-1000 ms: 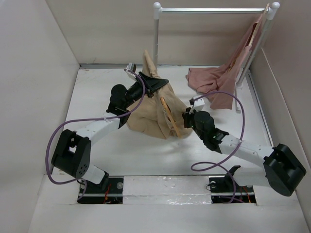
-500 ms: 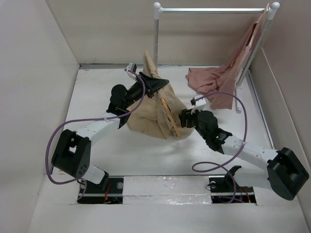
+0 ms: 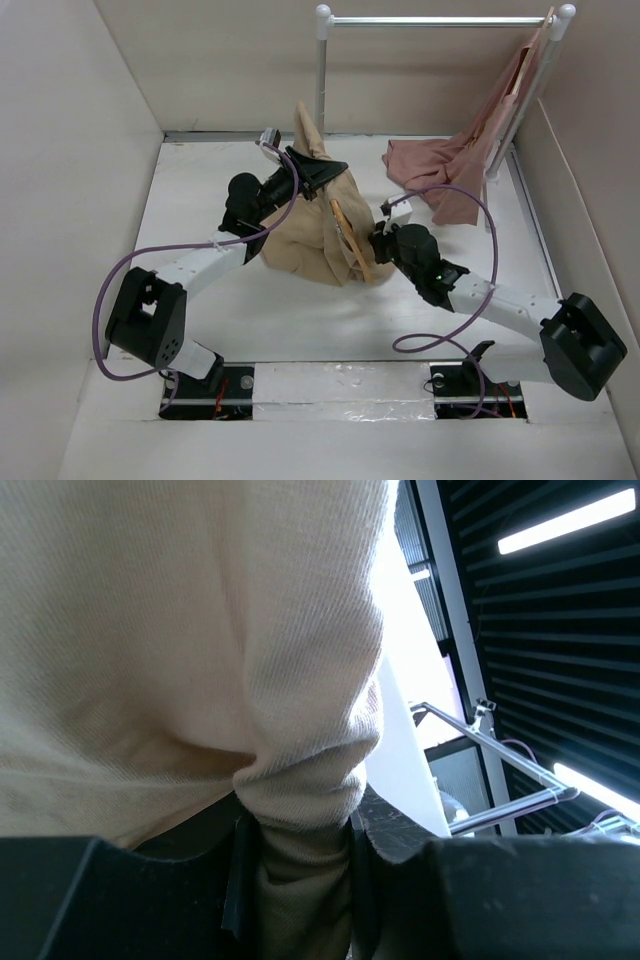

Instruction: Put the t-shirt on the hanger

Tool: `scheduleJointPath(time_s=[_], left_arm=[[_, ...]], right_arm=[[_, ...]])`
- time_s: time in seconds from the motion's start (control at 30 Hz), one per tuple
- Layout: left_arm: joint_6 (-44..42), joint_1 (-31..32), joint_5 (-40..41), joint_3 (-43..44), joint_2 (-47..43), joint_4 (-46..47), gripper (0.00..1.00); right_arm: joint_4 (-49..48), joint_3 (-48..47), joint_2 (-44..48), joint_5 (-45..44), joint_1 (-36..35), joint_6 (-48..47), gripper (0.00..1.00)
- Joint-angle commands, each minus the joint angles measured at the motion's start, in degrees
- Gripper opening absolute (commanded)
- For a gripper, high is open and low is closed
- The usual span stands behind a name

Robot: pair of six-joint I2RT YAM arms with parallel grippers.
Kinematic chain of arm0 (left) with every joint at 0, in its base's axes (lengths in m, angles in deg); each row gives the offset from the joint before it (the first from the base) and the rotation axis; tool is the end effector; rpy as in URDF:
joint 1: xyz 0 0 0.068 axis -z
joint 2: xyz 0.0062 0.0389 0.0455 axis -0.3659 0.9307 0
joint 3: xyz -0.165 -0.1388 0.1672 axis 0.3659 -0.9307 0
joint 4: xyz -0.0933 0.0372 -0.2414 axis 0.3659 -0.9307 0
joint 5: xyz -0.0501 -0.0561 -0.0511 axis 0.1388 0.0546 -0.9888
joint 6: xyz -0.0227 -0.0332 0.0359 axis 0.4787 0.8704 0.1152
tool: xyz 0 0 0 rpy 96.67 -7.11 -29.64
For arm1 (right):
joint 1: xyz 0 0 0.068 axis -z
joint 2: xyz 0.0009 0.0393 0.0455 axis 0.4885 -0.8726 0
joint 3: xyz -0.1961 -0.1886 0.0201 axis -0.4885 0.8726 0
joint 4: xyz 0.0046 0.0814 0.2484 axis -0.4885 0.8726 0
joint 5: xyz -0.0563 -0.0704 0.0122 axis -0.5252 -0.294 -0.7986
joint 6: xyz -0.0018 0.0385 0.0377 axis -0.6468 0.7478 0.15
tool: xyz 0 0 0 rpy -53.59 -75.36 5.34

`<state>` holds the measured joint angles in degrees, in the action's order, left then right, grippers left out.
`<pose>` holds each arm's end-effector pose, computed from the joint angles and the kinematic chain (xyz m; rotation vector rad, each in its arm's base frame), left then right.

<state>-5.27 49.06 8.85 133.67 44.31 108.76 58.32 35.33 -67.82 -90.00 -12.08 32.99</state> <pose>0.2794 -0.1664 0.3471 -0.0954 1.4286 -1.9497 0.2118 0.1742 0.2314 -0.3650 1.8632 0.3593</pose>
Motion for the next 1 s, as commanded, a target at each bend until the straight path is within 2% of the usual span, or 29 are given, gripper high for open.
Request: scheduleJointPath(time_s=[0.0, 0.17, 0.43, 0.57, 0.67, 0.8, 0.87, 0.97], left_arm=[[1.6, -0.4, 0.3, 4.7, -1.4, 6.6, 0.0], [4.7, -4.1, -0.3, 10.0, 2.2, 9.9, 0.0], [4.9, -10.6, 1.3, 20.0, 6.0, 7.9, 0.0], [7.6, -14.1, 1.7, 22.7, 8.4, 9.2, 0.0], [12.5, -14.6, 1.8, 24.1, 10.0, 12.5, 0.0], [18.9, -14.6, 0.4, 27.2, 12.2, 16.4, 0.0], [23.3, -14.6, -0.6, 27.3, 12.3, 18.1, 0.0], [22.5, -14.6, -2.5, 26.7, 9.3, 15.9, 0.0]], right_arm=[[1.1, 0.9, 2.0, -1.3, -0.9, 0.8, 0.0], [4.2, 6.5, 6.3, 4.9, -2.2, 4.5, 0.0], [12.6, 12.0, 14.9, 12.6, -6.8, 11.9, 0.0], [15.4, 12.6, 15.0, 14.0, -9.2, 13.8, 0.0], [13.9, 13.1, 11.1, 17.6, -11.4, 15.3, 0.0], [14.2, 11.2, 4.5, 14.8, -14.0, 16.8, 0.0], [15.1, 9.3, 2.4, 9.7, -14.0, 18.0, 0.0], [15.1, 6.8, -0.8, 3.4, -14.0, 18.4, 0.0]])
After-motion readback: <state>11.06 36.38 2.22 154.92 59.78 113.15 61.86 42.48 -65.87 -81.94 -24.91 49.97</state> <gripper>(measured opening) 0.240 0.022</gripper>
